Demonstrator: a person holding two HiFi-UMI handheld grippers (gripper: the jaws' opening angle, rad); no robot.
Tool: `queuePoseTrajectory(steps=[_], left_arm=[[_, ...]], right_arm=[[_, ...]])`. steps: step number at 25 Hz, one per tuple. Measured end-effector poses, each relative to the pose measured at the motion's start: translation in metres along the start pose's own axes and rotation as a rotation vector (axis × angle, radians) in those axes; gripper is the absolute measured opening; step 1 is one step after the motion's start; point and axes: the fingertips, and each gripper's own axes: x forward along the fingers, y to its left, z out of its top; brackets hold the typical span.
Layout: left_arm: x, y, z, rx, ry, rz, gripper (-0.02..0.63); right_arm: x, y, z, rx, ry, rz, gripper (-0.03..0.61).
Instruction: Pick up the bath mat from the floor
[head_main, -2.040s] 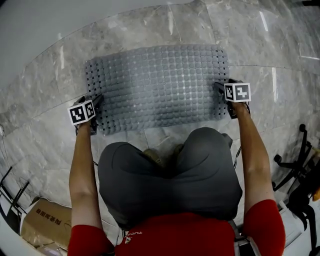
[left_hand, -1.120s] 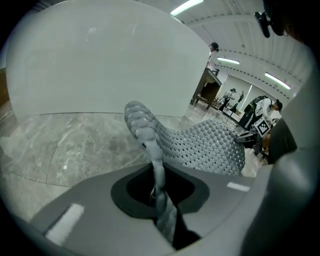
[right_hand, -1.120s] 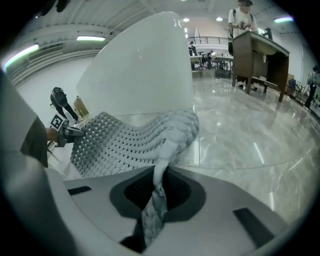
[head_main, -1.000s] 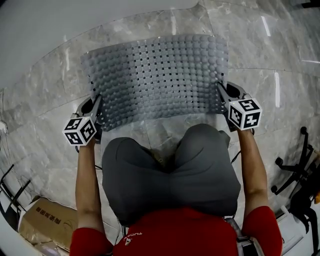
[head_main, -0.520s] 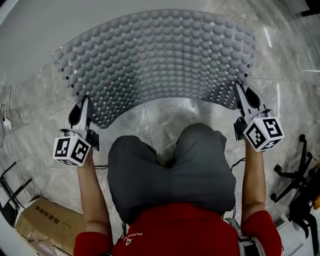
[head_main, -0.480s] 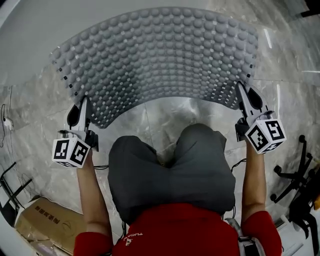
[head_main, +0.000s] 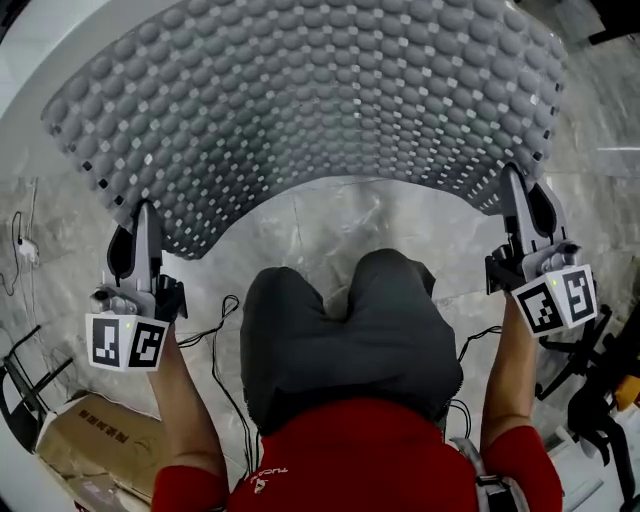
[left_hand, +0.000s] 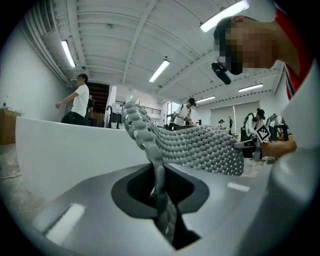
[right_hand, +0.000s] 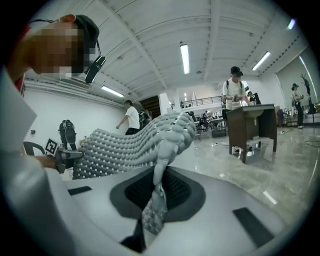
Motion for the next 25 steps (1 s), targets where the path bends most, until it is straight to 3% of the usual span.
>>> queuePoseTrajectory(steps=[5,12,19,22,25], left_arm=[[-0.001,0.015,-0.013,-0.003,0.049,-0.003,0.049],[0.0,0.016,-0.012,0.01,0.013,-0.021,0.048],[-0.004,0.01,-0.014,-0.015,0.01,-0.026,0.048],[0.001,0.016,-0.01,0.021,-0.011,-0.026,0.048],[0.0,0.015,-0.013,0.009,-0.001,-0.011,0.049]], right_arm=[[0.016,0.01,-0.02,0.048,0.029,-0.016,0.034],[0.015,0.013,-0.028,0.071,-0.04,-0.049,0.034],[0.01,0.011,-0.027,0.062,-0.04,-0.054,0.034],[0.018,0.011,-0.034,0.071,-0.094,-0.059,0.034],[0.016,0.005,-0.032,0.063,-0.07,-0.042,0.034]])
